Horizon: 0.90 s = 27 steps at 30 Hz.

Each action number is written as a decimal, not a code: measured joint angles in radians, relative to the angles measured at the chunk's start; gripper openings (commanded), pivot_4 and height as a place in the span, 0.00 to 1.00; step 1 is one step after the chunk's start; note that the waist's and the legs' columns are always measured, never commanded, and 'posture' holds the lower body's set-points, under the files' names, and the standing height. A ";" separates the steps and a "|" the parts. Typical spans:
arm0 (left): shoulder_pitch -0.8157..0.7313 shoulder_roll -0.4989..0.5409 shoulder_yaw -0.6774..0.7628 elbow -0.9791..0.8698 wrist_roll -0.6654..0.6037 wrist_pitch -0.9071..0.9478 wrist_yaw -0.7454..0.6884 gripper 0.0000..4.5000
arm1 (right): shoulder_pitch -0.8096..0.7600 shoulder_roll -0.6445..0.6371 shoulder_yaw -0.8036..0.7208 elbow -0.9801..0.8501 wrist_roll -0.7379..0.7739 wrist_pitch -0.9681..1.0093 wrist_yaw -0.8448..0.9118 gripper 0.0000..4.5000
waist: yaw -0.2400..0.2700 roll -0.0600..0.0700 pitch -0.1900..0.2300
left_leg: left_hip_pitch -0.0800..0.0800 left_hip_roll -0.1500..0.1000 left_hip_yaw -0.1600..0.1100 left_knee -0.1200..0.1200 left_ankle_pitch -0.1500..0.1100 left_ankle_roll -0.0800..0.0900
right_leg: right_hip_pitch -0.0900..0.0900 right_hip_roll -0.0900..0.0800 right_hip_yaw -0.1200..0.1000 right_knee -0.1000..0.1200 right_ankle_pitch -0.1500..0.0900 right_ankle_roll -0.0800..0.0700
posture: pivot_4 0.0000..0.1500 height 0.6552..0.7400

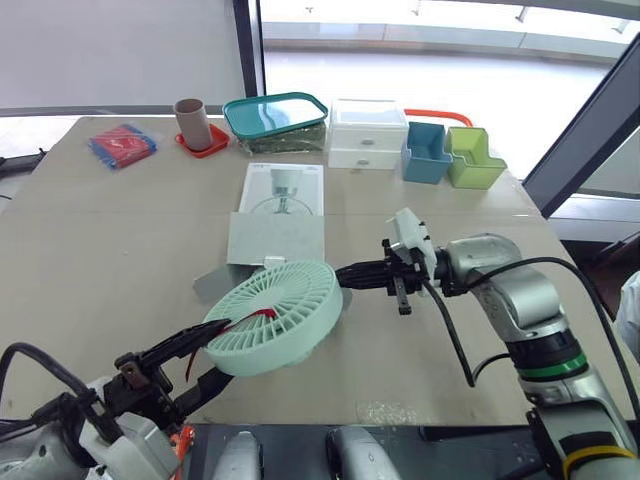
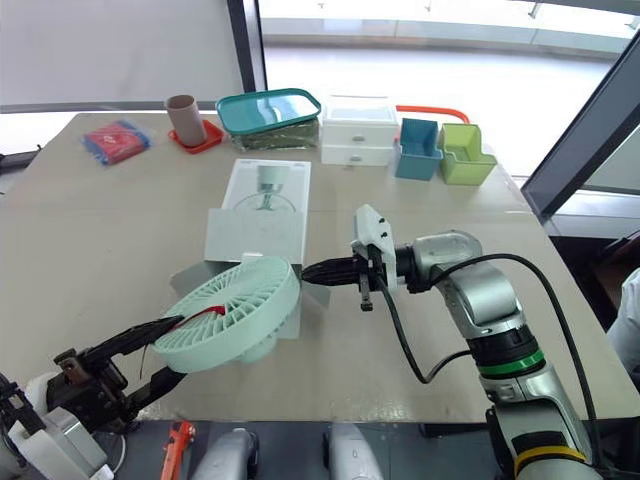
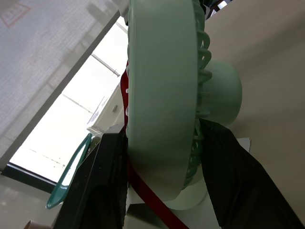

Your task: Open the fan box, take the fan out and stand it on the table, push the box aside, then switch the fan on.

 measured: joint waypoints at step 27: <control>0.266 -0.187 0.251 -0.216 -0.268 0.250 0.093 0.40 | -0.161 0.149 0.053 0.290 -0.085 -0.143 0.147 0.00 | -0.002 -0.001 0.001 | 0.000 0.000 0.002 0.001 0.000 0.001 | -0.001 0.001 0.003 -0.001 -0.001 0.000 | 1.00 1.00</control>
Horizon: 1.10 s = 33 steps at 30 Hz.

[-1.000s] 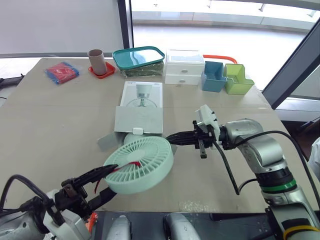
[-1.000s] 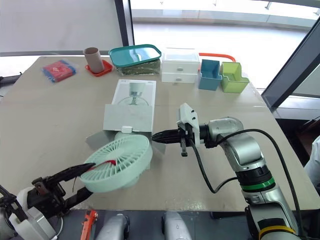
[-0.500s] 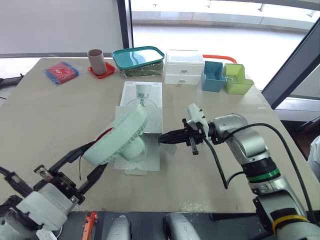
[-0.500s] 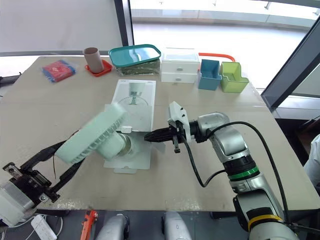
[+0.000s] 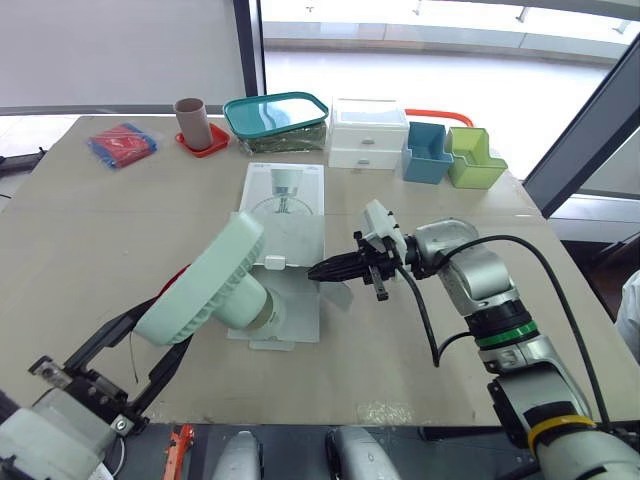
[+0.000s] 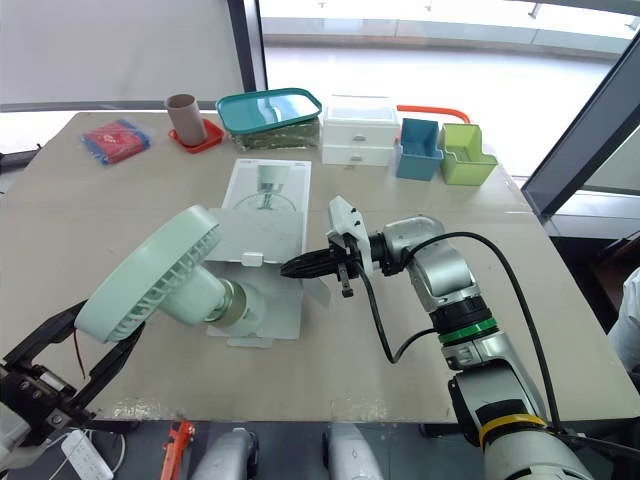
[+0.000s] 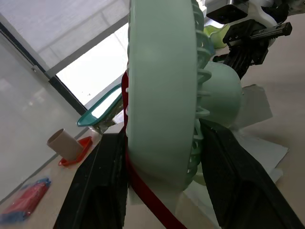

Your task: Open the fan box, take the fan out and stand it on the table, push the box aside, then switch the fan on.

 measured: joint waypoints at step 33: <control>-0.337 0.012 0.330 0.310 -0.141 0.231 -0.043 0.40 | -0.004 -0.004 -0.011 -0.030 0.004 0.011 0.028 0.00 | 0.001 -0.001 0.000 | 0.000 0.001 -0.001 0.000 0.000 0.000 | 0.000 0.002 0.000 0.001 -0.001 0.000 | 1.00 1.00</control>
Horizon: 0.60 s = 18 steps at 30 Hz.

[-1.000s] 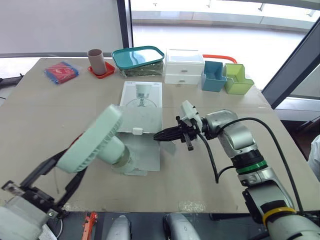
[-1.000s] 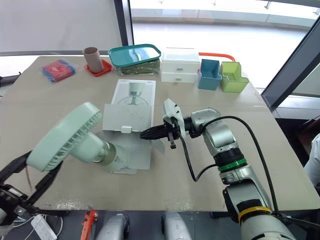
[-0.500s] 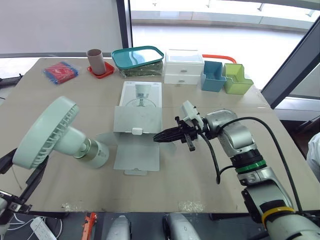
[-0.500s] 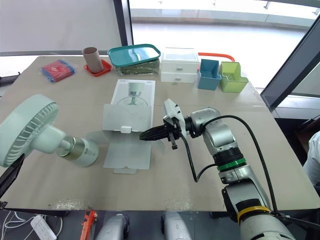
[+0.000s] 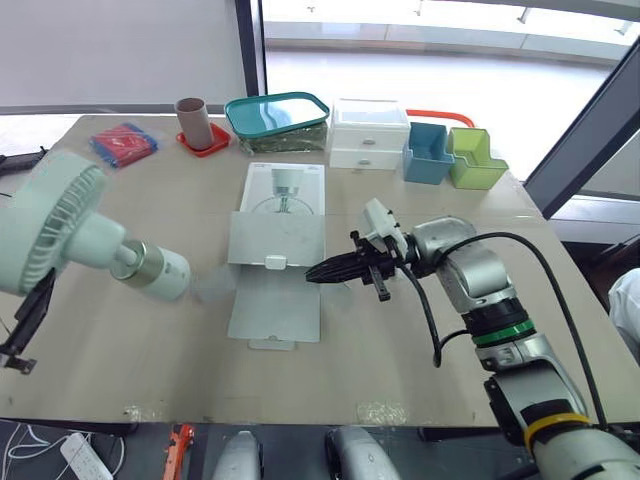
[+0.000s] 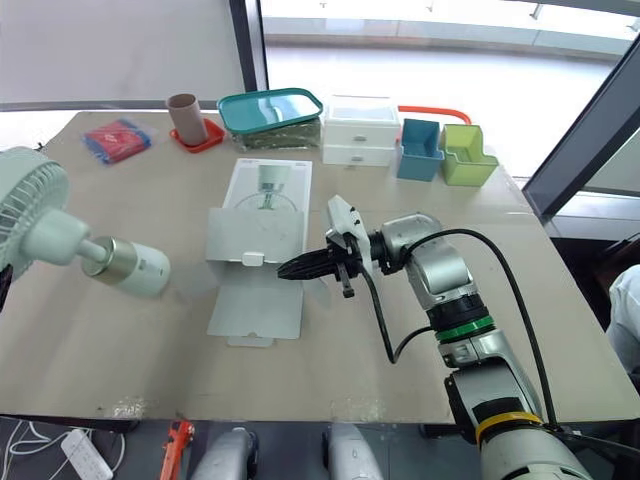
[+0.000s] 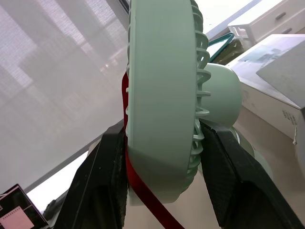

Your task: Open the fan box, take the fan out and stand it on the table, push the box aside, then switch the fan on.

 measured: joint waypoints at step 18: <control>-0.176 0.058 -0.091 0.052 0.112 0.218 0.028 0.40 | 0.070 -0.053 -0.022 -0.133 0.030 0.080 -0.081 0.00 | 0.001 -0.001 0.000 | 0.000 0.000 -0.001 -0.001 0.000 0.000 | 0.000 0.000 -0.001 0.000 0.000 0.000 | 1.00 1.00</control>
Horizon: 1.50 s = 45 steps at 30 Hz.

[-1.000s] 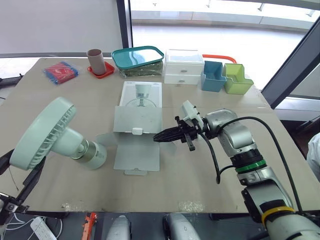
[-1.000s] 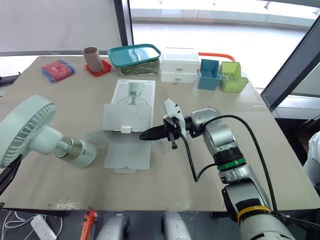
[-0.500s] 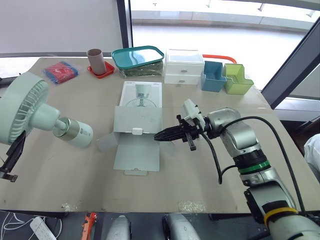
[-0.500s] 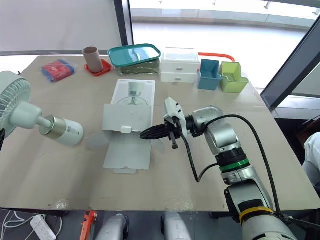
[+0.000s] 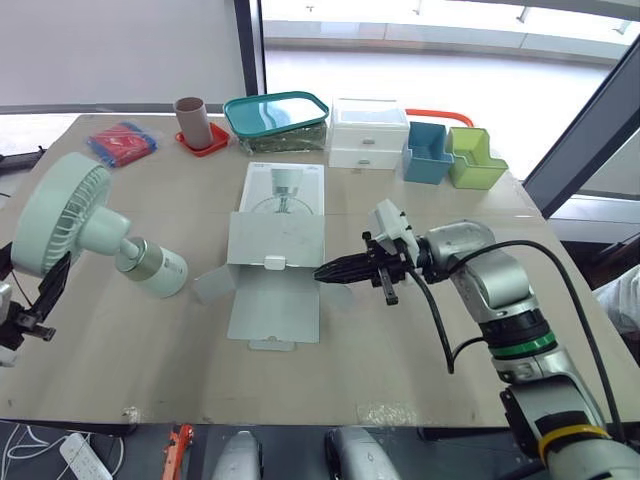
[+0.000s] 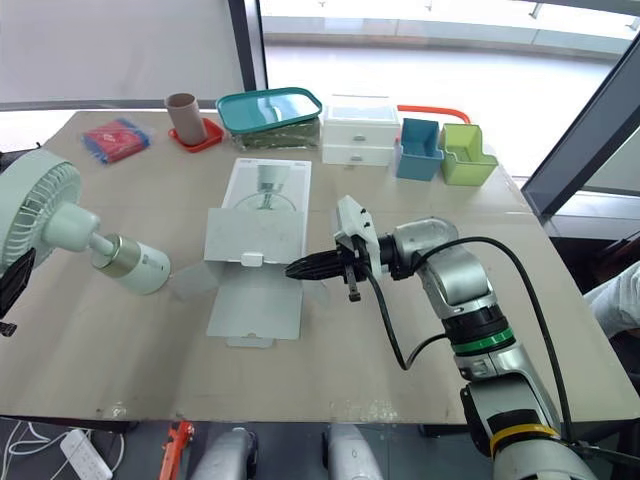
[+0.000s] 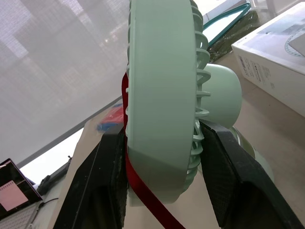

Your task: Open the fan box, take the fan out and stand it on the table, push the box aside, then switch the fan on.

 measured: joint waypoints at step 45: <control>-0.274 0.090 -0.063 0.159 0.053 0.168 -0.021 0.40 | 0.091 0.014 -0.020 -0.082 0.019 0.005 -0.123 0.00 | 0.000 0.000 0.000 | 0.000 -0.001 -0.002 0.000 0.001 -0.001 | 0.001 -0.002 -0.003 0.001 0.001 0.000 | 1.00 1.00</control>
